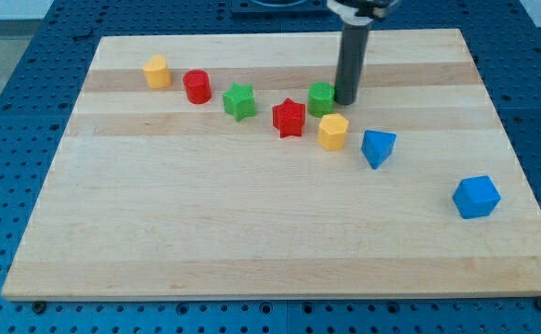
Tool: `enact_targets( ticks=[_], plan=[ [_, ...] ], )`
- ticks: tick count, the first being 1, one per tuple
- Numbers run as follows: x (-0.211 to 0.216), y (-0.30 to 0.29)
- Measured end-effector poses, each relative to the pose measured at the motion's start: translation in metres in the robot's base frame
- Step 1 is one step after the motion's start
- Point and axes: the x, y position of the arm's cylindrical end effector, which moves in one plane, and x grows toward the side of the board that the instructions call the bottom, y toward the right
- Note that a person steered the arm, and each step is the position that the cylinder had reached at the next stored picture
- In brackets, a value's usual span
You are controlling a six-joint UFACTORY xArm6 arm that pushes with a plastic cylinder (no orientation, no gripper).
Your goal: Slide blue cube to the right of green circle
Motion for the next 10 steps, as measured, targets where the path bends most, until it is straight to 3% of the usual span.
enact_targets(
  ticks=[2, 3, 4, 6, 7, 8, 10],
  plan=[
    [0.004, -0.039],
    [0.001, -0.023],
    [-0.004, 0.006],
    [0.018, 0.124],
    [0.056, 0.186],
    [0.113, 0.206],
    [0.210, 0.200]
  ],
)
